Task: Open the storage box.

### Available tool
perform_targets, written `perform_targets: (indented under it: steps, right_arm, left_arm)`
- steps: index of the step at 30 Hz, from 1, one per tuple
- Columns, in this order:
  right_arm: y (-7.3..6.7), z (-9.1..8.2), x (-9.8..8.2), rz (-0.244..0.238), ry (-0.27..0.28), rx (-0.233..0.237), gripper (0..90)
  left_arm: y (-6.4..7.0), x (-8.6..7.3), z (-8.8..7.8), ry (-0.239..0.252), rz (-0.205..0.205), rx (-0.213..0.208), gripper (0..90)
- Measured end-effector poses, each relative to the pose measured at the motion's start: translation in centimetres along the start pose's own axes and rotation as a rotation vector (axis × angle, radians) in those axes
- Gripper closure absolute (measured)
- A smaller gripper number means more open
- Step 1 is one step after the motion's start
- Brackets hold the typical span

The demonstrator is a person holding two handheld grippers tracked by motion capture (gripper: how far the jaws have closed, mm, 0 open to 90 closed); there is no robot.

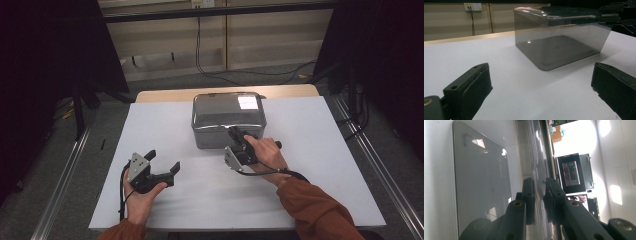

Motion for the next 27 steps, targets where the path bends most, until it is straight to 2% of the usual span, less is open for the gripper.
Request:
perform_targets:
  steps: [1, 8, 15, 17, 20, 22, 27]
  right_arm:
    - [0.2, 0.0, 0.1, 0.011, 0.003, -0.005, 79.0]
    - [0.4, -0.1, 0.1, 0.009, 0.006, -0.009, 79.3]
    - [0.8, -0.1, 0.3, 0.013, 0.012, -0.011, 79.6]
    - [0.8, -0.1, 0.3, 0.011, 0.013, -0.011, 79.6]
    - [1.0, -0.1, 0.4, 0.018, 0.015, -0.010, 79.6]
    - [1.1, -0.1, 0.4, 0.024, 0.013, -0.010, 79.6]
    - [1.5, -0.1, 0.5, 0.026, 0.021, -0.012, 79.8]
  left_arm:
    - [0.2, 0.3, 0.2, 0.003, 0.000, -0.016, 3.5]
    - [0.3, 1.3, 1.2, 0.023, 0.042, -0.020, 3.4]
    - [0.1, 2.8, 2.8, 0.046, 0.067, -0.026, 1.0]
    - [0.1, 3.2, 3.4, 0.067, 0.051, -0.028, 0.2]
    - [0.3, 3.5, 4.0, 0.063, 0.074, -0.048, 1.1]
    - [0.3, 3.9, 4.3, 0.083, 0.074, -0.056, 1.8]
    - [-0.1, 4.3, 5.4, 0.070, 0.070, -0.062, 3.0]
Point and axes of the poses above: each handheld gripper's, and its own axes: z roughly forward along the jaws, x roughly out of its top, y roughly to its right, the point moved 5 cm from there along z, roughly forward along the jaws, and after that the axes turned 15 degrees about z, right-handed, at the moved point
